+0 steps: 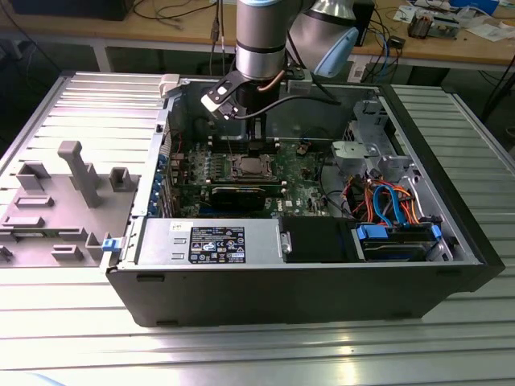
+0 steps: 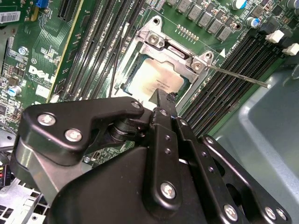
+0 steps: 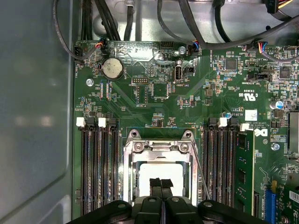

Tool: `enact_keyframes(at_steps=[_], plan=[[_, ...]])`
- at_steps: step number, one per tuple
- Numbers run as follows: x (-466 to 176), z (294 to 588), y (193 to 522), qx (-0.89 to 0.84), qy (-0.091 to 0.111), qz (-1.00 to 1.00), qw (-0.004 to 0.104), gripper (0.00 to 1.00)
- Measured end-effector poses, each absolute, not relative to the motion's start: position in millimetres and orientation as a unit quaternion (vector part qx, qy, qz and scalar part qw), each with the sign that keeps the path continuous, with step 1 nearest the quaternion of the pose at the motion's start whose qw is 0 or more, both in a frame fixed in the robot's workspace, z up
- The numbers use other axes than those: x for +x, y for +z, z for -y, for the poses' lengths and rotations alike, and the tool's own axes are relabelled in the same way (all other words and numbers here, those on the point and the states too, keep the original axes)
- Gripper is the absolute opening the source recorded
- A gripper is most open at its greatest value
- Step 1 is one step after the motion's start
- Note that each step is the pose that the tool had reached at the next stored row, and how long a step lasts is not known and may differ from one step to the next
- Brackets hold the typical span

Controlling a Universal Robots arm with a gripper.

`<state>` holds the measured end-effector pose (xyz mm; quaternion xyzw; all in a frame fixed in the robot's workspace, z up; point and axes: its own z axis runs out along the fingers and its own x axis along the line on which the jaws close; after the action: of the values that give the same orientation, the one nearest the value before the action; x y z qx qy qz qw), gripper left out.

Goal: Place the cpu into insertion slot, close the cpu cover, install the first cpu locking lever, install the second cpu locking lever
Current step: 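Install the first cpu locking lever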

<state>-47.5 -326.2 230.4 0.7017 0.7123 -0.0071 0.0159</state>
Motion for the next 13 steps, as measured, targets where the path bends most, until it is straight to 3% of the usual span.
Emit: enact_keyframes(at_steps=[13], plan=[[-47.5, 326.2, 238.8, 0.701, -0.007, -0.713, 0.016, 0.11]])
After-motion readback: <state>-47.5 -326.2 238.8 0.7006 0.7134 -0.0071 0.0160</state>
